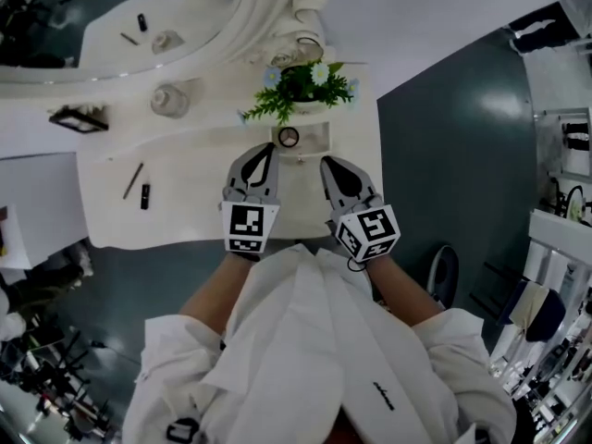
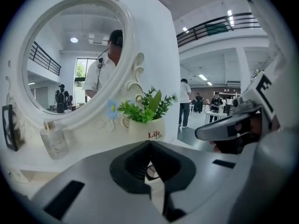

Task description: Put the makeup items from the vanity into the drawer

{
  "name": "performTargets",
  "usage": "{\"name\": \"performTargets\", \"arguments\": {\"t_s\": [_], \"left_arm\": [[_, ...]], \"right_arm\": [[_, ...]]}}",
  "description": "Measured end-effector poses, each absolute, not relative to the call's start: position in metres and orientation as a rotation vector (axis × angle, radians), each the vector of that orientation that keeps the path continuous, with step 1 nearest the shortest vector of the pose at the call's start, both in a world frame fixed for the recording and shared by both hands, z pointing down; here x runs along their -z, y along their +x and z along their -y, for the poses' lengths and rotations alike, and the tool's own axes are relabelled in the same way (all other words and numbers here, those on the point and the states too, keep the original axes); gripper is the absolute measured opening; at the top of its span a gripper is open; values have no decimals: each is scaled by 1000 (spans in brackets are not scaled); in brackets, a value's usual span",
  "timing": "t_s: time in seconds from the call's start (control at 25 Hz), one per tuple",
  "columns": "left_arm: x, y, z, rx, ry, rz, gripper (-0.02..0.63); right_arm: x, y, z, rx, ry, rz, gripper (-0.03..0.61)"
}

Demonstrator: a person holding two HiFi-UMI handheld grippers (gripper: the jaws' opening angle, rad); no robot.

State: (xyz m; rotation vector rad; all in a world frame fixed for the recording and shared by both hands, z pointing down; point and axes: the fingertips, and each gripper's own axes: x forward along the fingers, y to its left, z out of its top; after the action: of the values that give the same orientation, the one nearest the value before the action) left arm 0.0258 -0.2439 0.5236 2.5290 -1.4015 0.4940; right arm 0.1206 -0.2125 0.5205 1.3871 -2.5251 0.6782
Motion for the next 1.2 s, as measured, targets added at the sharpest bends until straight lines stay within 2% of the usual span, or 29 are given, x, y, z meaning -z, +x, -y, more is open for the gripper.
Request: {"name": "performTargets", "arguments": {"t_s": [0.68,1.2], "left_arm": [[-378,-89,210,-110,2598,1667,28],[-354,-159,188,-19,2565,1833,28]], "right_arm": [[-414,153,200,-472,1658,2599,18],[-368,166,182,-326,1720,2621,17]]}}
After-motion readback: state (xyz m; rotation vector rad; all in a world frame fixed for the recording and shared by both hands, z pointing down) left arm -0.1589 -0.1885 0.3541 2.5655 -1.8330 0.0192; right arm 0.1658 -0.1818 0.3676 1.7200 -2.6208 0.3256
